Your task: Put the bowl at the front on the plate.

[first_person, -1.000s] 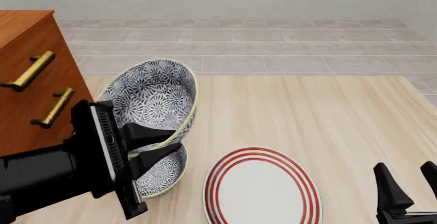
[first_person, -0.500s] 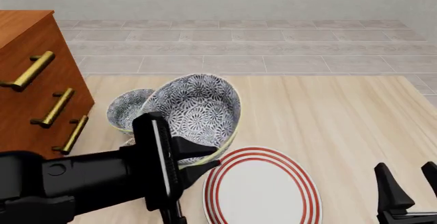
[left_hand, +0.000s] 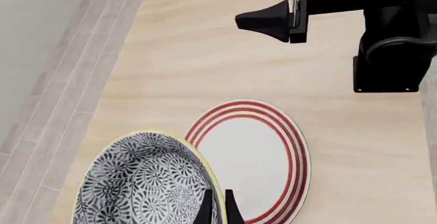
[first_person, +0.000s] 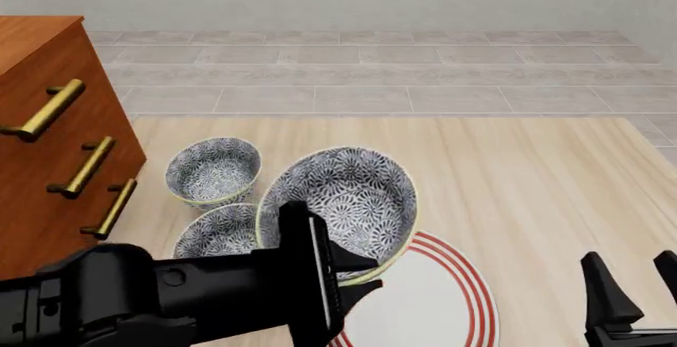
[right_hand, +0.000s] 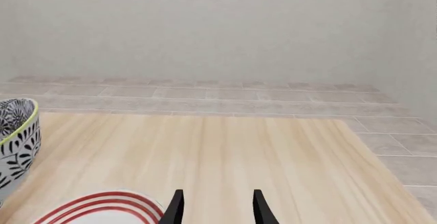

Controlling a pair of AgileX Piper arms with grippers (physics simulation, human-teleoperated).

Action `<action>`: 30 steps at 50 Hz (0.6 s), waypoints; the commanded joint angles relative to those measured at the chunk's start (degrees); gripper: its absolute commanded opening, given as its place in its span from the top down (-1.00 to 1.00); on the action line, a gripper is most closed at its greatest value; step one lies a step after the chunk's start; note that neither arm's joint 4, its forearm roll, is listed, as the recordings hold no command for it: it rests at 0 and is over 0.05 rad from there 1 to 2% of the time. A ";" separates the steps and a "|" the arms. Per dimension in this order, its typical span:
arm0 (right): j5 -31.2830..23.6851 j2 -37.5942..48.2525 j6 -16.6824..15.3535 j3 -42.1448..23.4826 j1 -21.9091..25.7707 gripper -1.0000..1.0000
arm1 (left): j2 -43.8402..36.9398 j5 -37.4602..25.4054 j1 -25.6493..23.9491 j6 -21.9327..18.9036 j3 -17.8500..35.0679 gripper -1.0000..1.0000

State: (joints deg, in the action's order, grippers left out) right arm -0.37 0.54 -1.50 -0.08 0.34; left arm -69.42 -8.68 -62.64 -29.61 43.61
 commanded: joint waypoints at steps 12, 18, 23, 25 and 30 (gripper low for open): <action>-0.08 -0.14 0.56 -0.04 -0.26 -1.00 | -6.81 1.46 -4.15 3.12 4.22 1.00; 0.00 -0.12 0.78 -0.02 -0.46 -1.00 | -8.32 2.33 -4.92 3.37 4.81 1.00; -0.15 -0.28 0.67 0.01 -0.51 -1.00 | -9.70 2.90 -6.00 4.58 5.33 1.00; -0.15 -0.25 0.67 -0.02 -0.51 -1.00 | -10.04 2.87 -6.32 5.23 5.52 1.00; -0.23 -0.30 0.45 -0.02 -0.33 -1.00 | -11.11 3.79 -6.55 5.68 5.49 1.00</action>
State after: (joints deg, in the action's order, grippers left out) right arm -0.51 0.32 -0.93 -0.11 -0.05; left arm -78.45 -6.17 -68.04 -25.13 48.18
